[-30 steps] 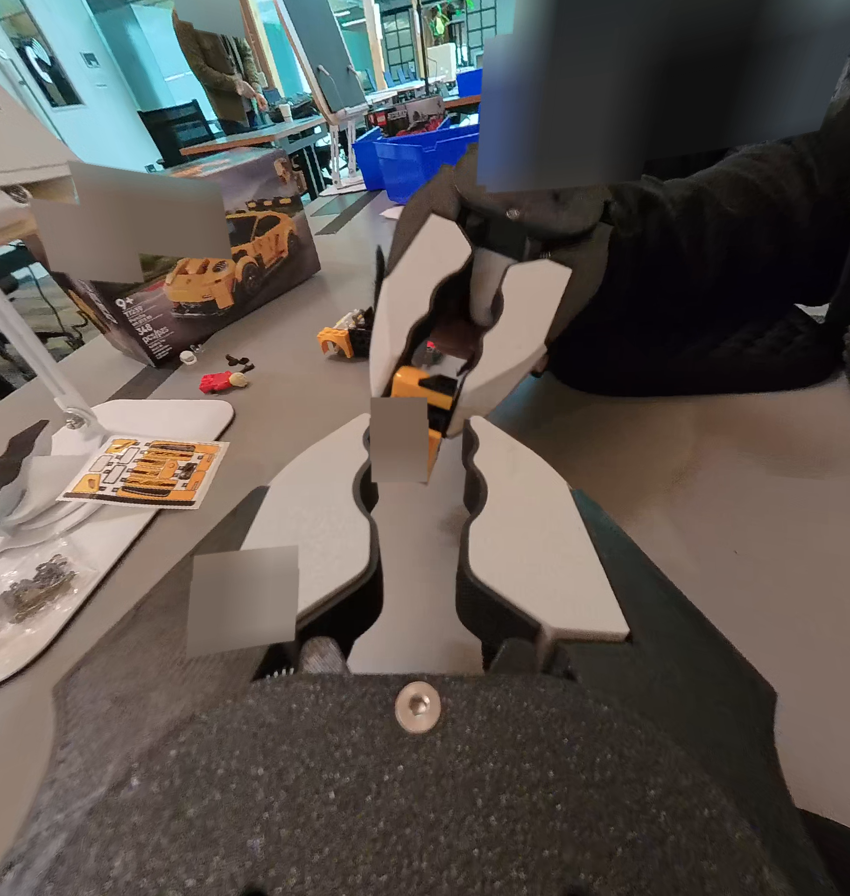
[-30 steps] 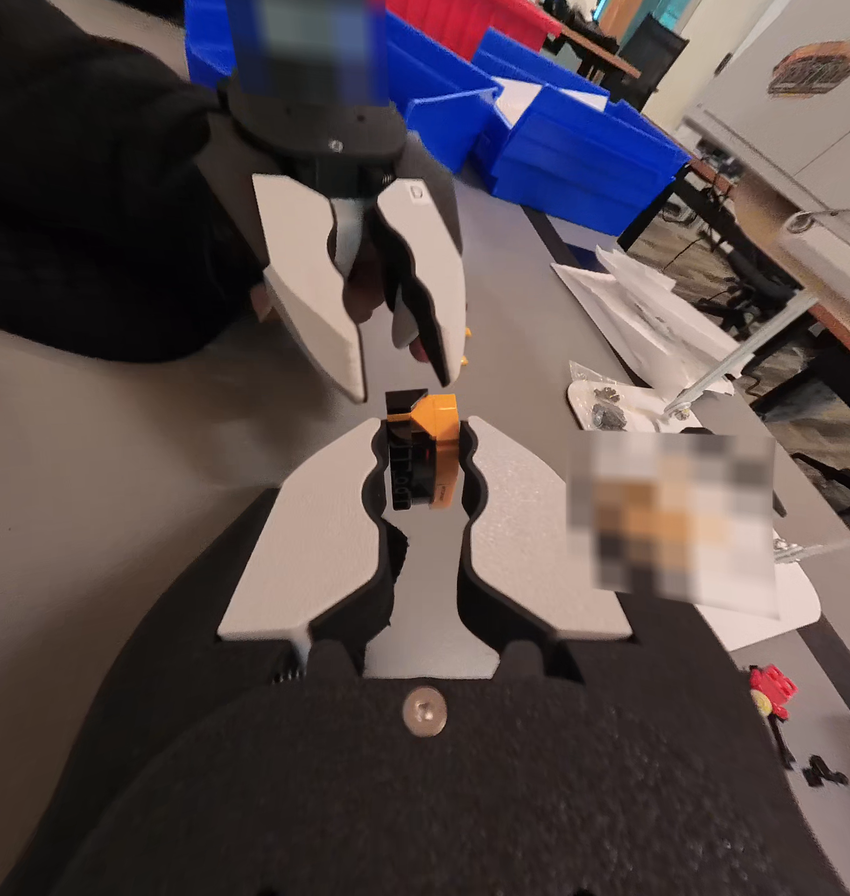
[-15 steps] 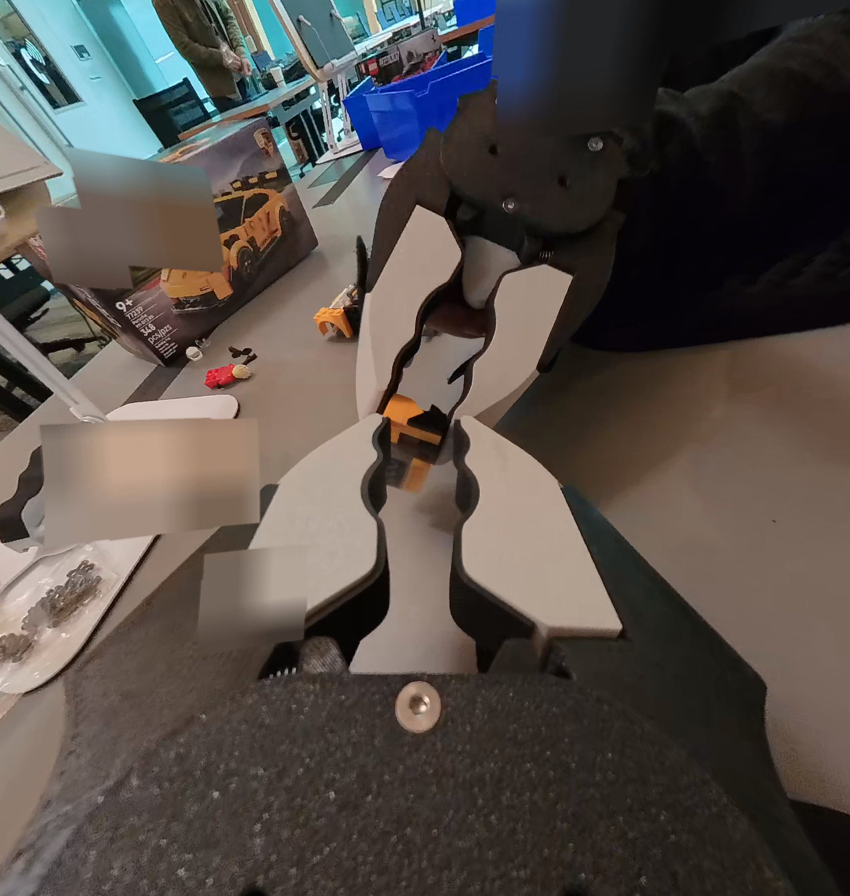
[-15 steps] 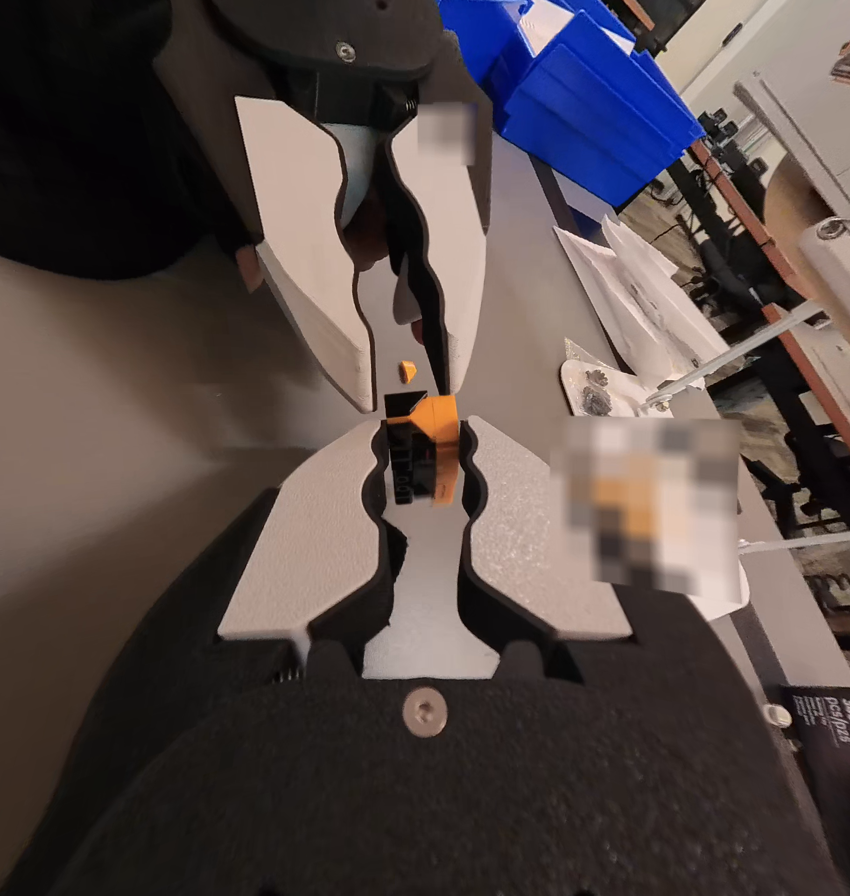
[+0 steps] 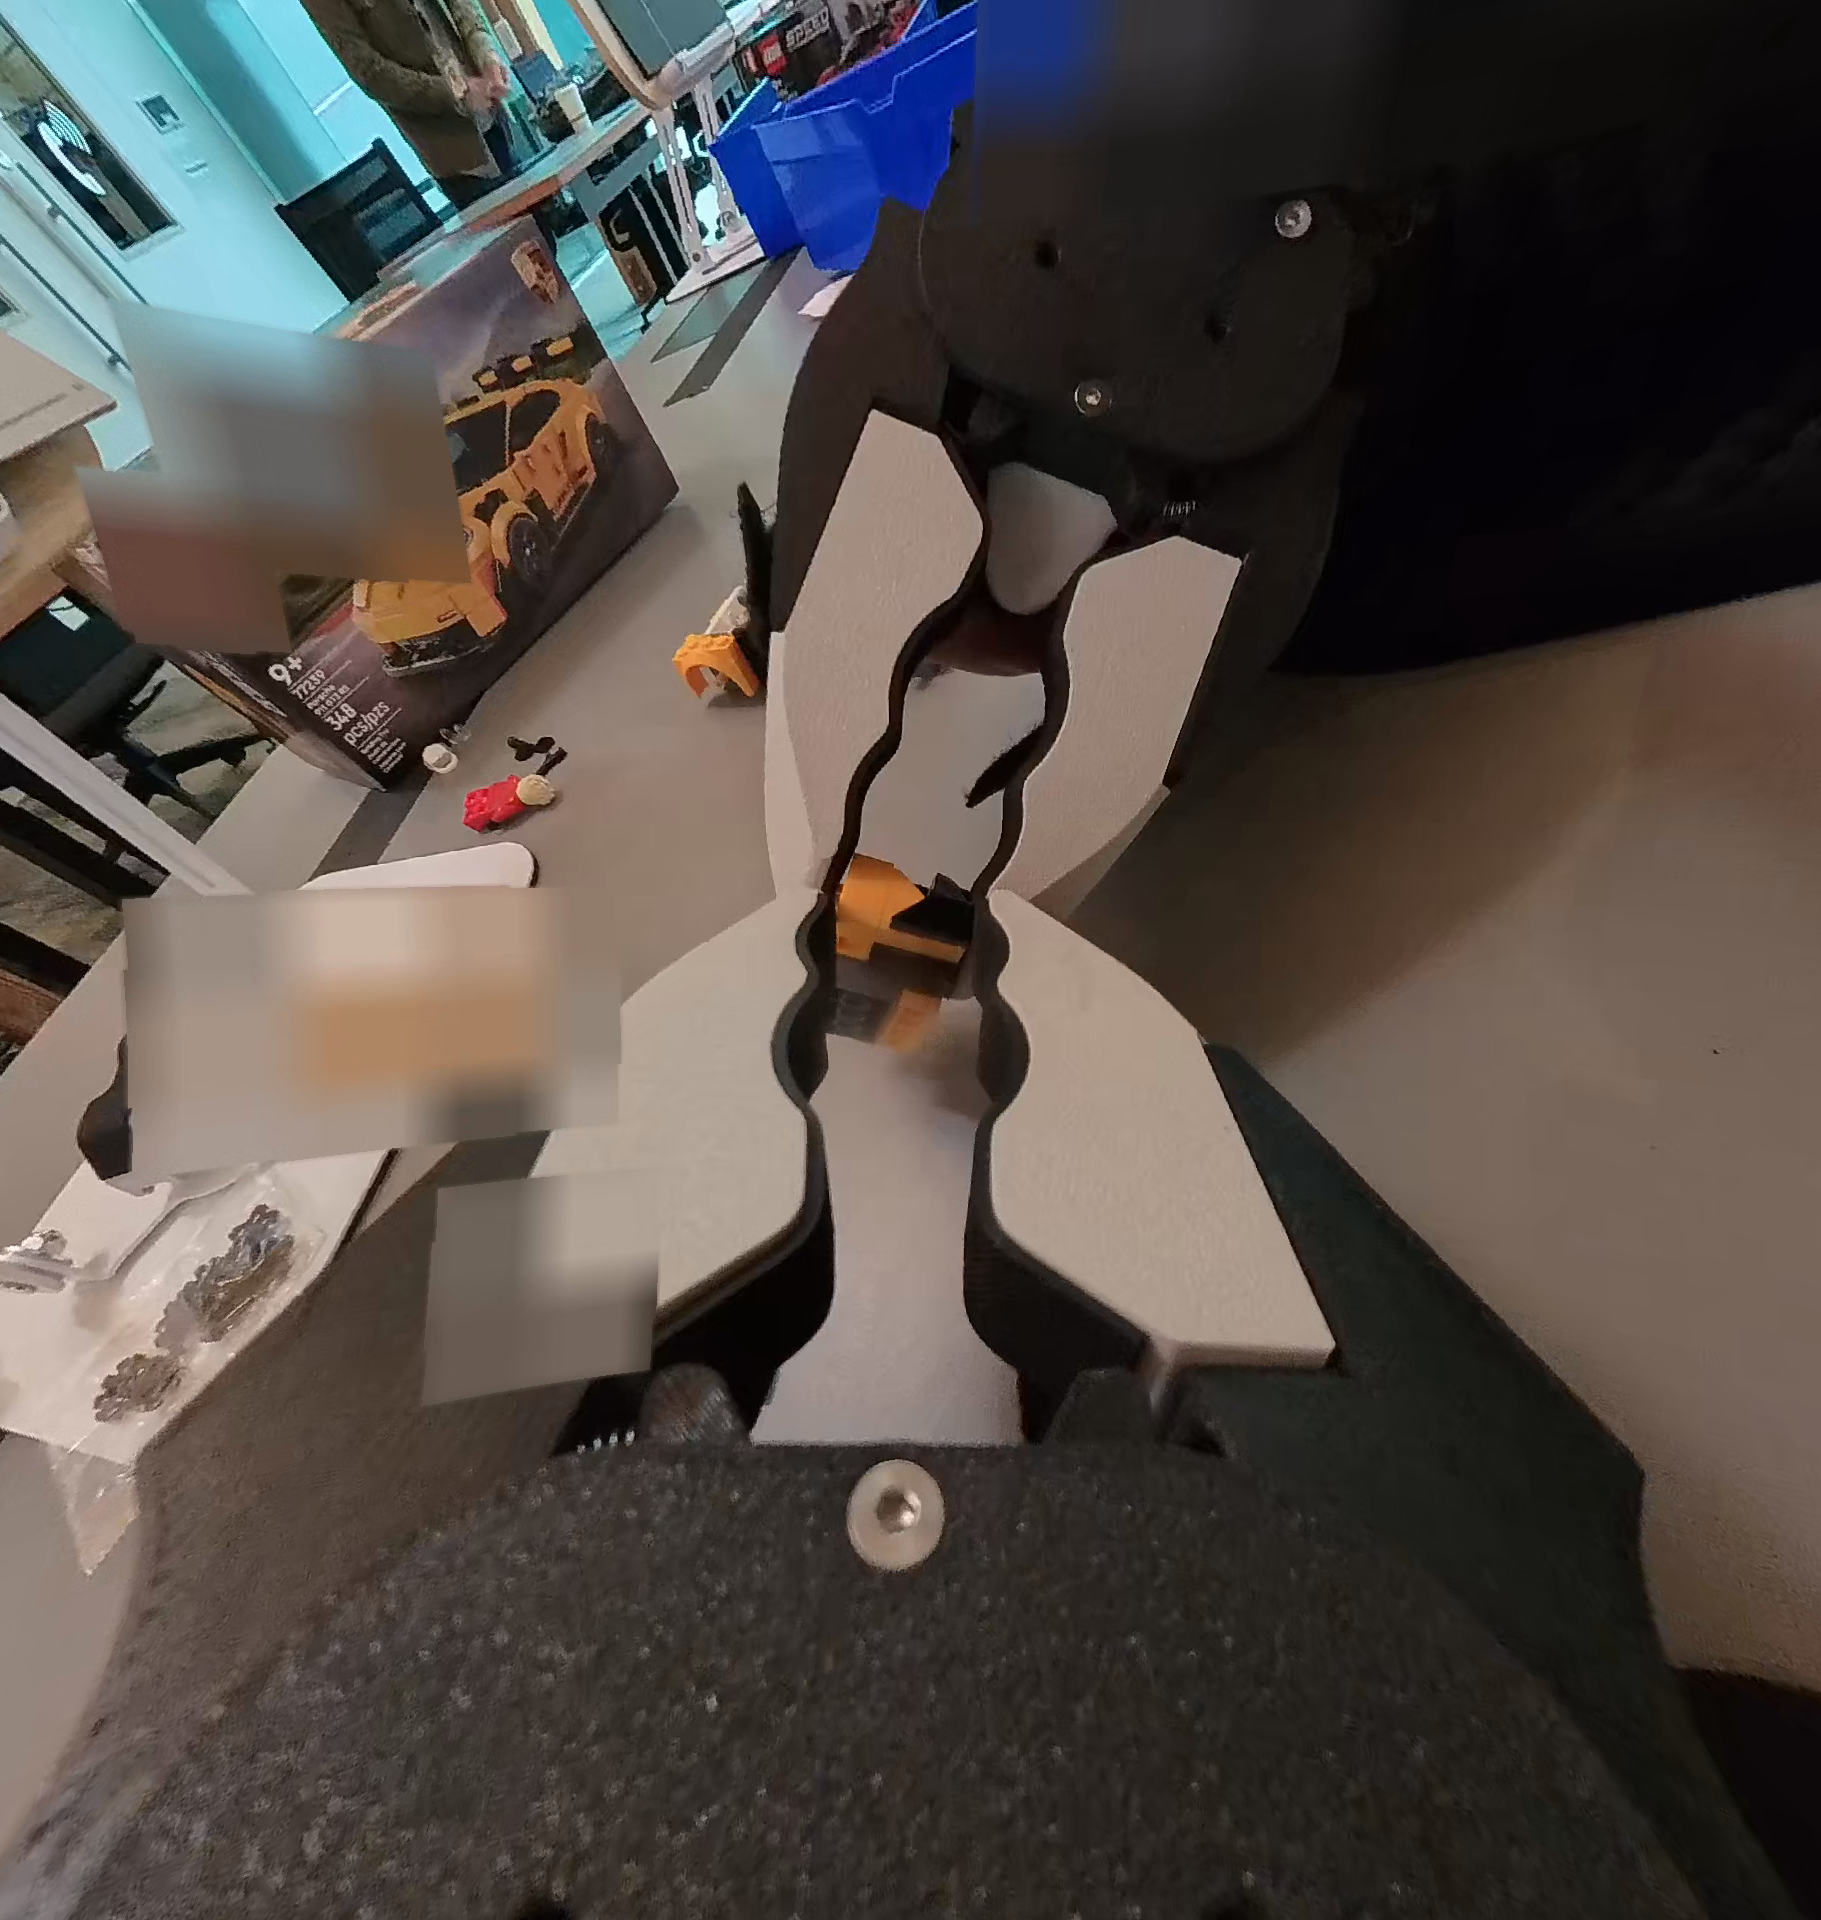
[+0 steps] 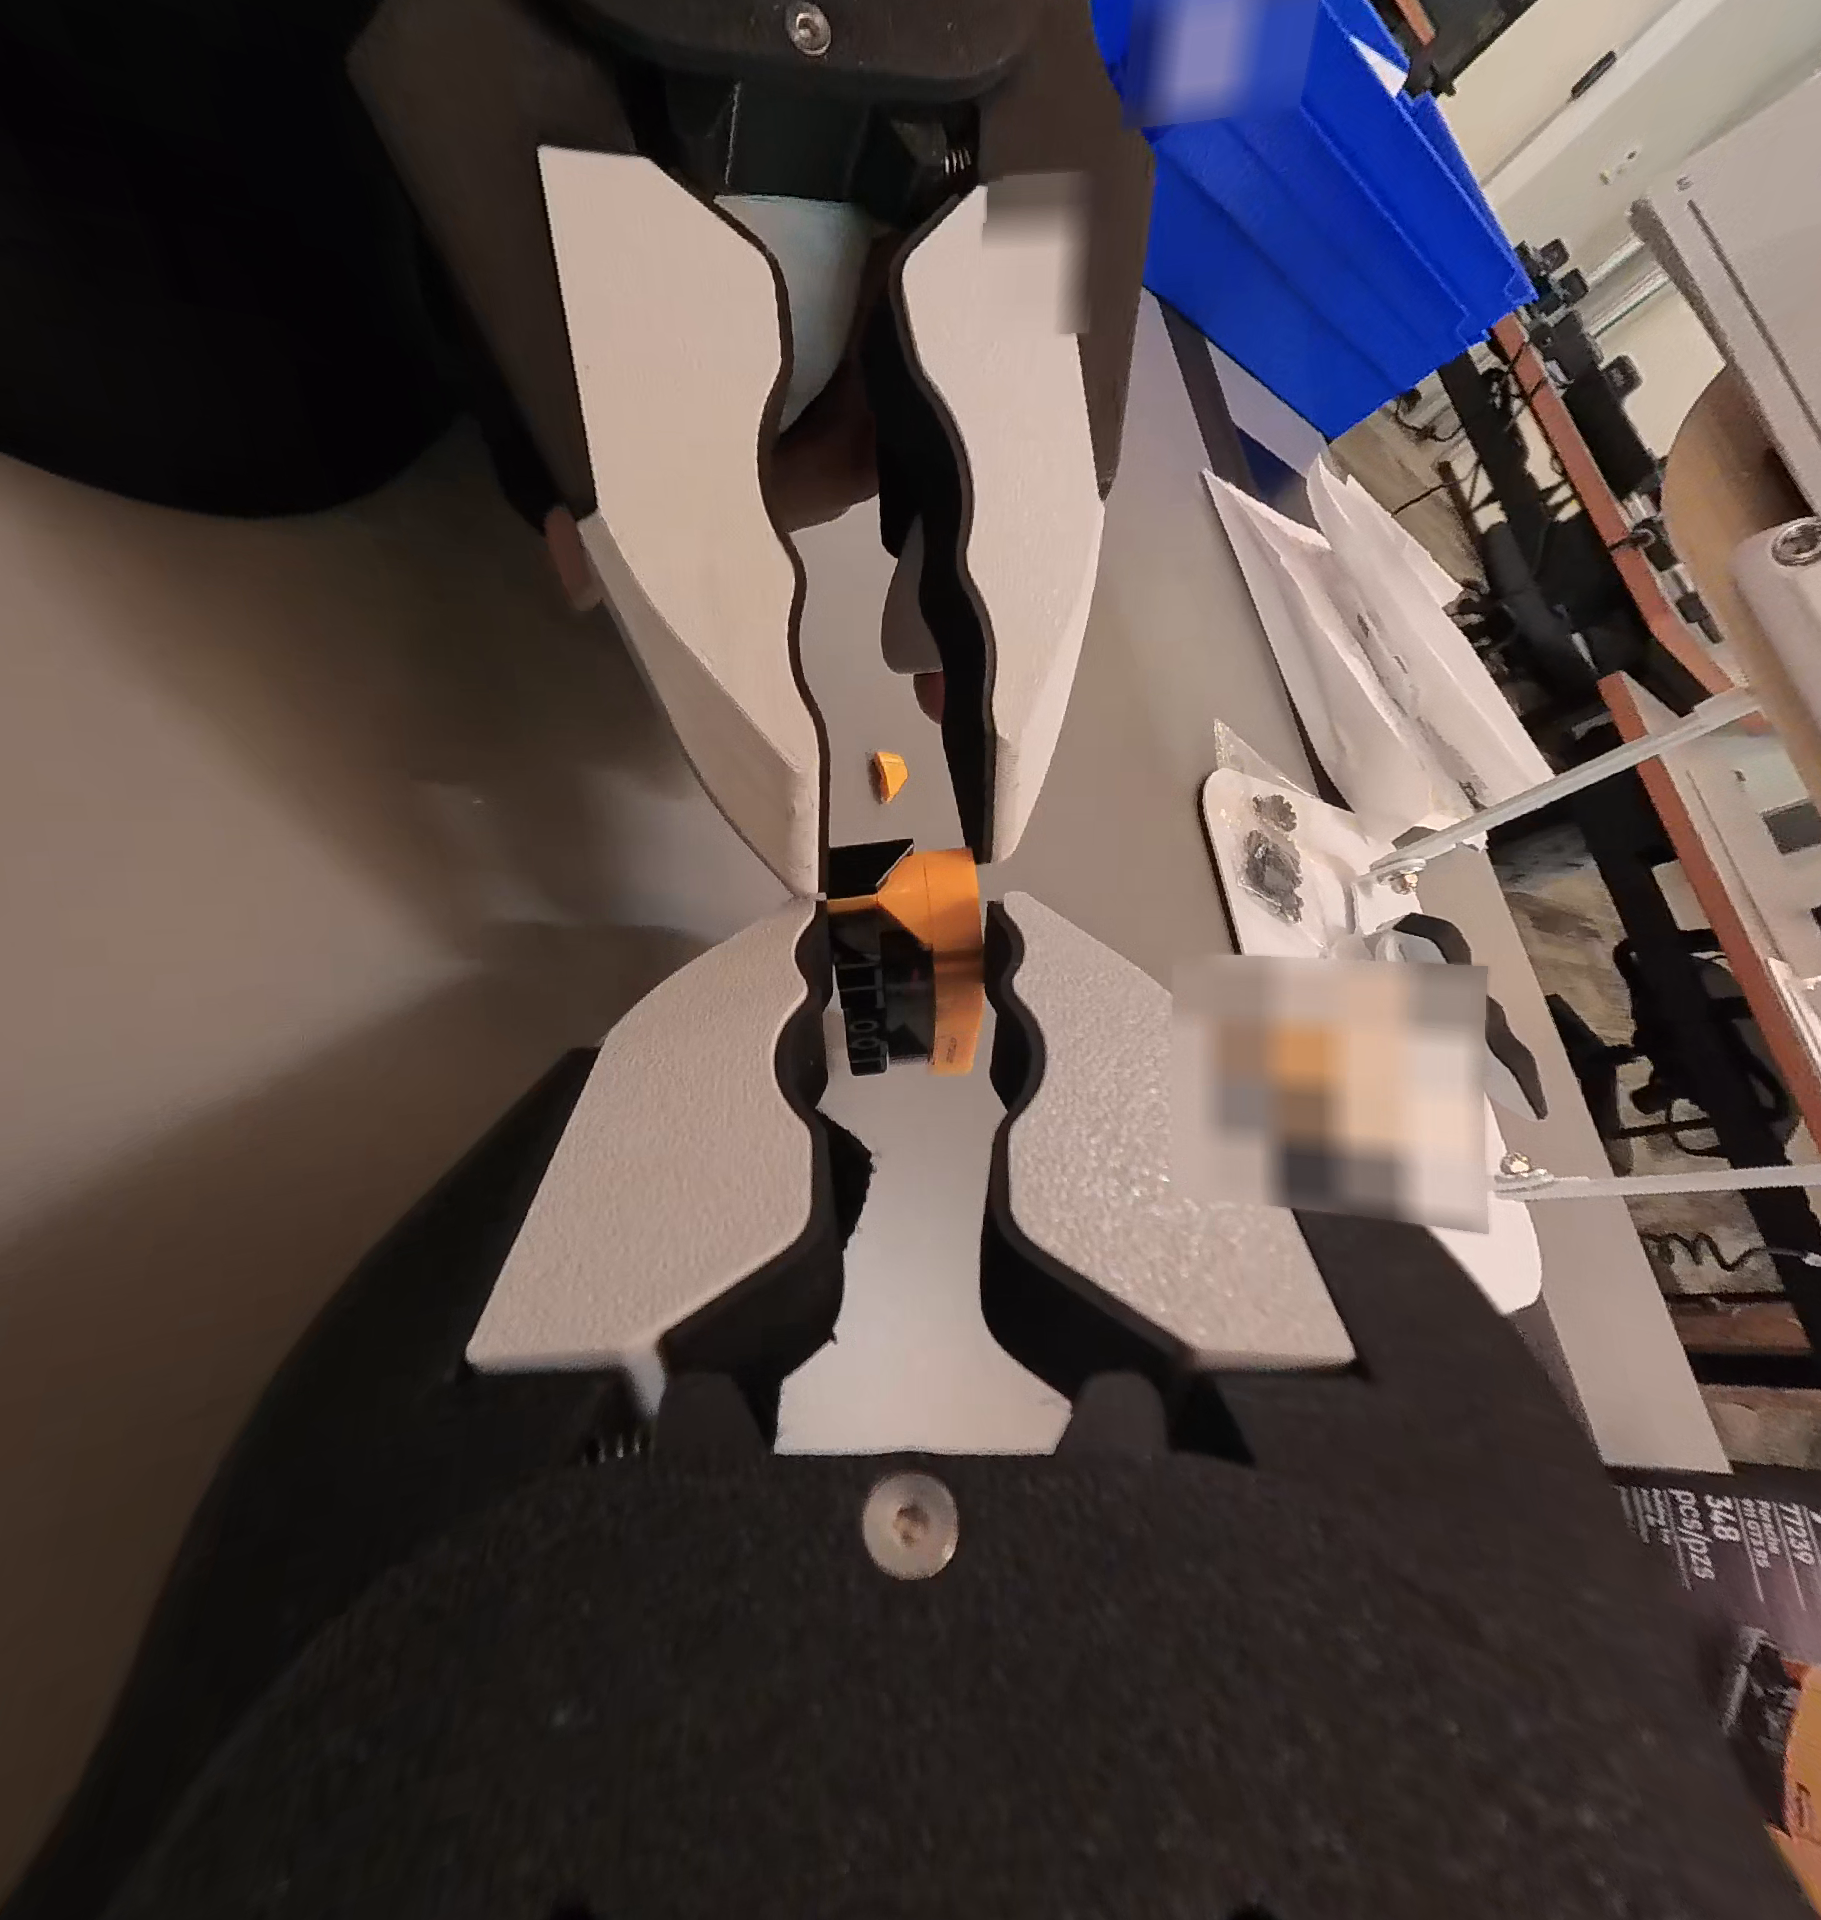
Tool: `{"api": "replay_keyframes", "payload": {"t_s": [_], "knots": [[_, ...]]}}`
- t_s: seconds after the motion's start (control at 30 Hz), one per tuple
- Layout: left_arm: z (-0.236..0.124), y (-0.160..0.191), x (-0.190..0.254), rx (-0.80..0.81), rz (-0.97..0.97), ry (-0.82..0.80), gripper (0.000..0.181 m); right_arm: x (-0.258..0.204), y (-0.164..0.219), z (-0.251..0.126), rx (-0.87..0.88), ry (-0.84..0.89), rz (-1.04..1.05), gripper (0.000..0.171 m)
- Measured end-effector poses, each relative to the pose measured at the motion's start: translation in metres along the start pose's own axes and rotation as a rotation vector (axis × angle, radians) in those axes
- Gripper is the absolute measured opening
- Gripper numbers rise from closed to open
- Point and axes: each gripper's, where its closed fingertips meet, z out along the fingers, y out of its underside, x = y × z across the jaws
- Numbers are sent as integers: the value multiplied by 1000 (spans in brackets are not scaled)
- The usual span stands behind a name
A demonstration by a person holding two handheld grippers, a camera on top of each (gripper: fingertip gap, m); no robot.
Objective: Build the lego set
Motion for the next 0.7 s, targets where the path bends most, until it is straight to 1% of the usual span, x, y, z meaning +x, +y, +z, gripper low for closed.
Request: {"api": "replay_keyframes", "payload": {"t_s": [0.27,0.47,0.7], "knots": [[-2,2,2,9,-128,79,24,-6,-1,2,31,-61,74,28],[-6,9,2,13,-199,123,24,-13,15,8,-48,-98,84,32],[-17,25,0,-12,-236,154,24,-11,20,11,-84,-72,62,25]]}}
